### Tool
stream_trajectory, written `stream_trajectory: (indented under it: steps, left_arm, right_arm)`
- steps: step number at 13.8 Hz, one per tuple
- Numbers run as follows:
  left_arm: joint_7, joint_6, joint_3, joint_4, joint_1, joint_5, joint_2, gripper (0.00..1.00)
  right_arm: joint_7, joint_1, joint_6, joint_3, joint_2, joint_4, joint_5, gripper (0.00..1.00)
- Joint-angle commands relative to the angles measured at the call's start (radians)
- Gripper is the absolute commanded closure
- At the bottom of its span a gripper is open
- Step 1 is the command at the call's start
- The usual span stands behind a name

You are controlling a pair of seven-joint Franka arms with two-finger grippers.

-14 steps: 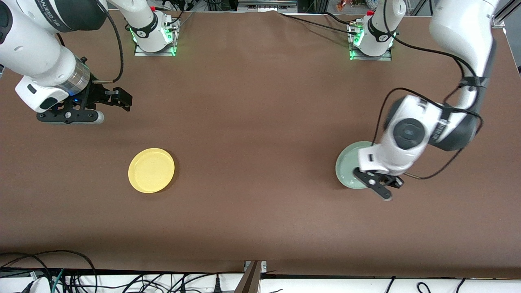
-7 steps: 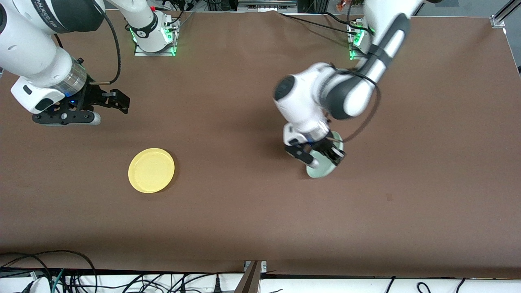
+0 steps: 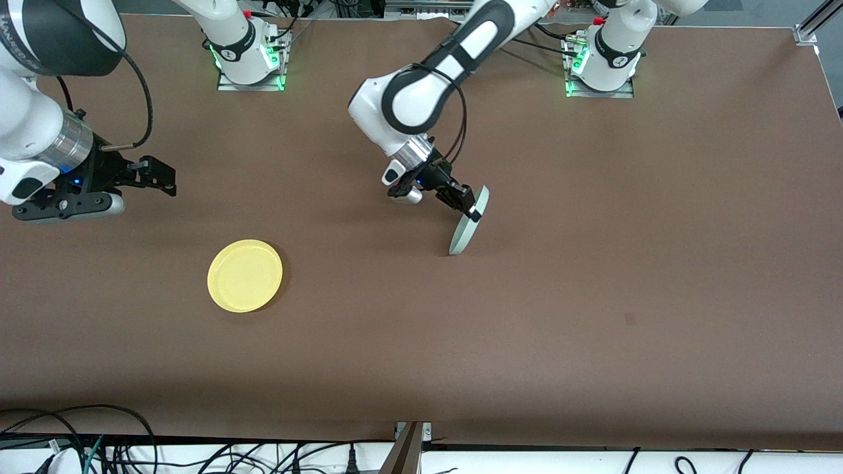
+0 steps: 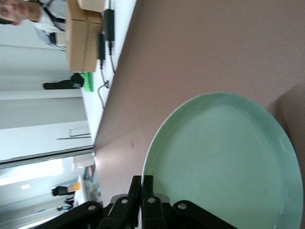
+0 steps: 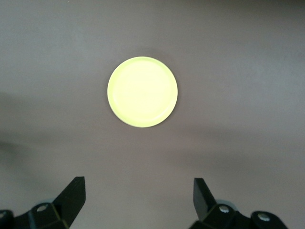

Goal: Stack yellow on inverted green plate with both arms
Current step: 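Lift and flip the green plate with the left gripper toward the middle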

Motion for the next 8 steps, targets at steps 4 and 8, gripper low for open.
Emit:
stream_trajectory:
  steps: [4, 8]
  left_arm:
    - [-0.079, 0.011, 0.022, 0.191, -0.053, -0.011, 0.169, 1.00]
    - [-0.108, 0.129, 0.015, 0.228, -0.049, -0.154, 0.185, 0.00]
  right_arm:
    - [-0.124, -0.044, 0.159, -0.010, 0.162, -0.004, 0.019, 0.00]
    - [-0.132, -0.061, 0.335, -0.009, 0.326, -0.006, 0.021, 0.00]
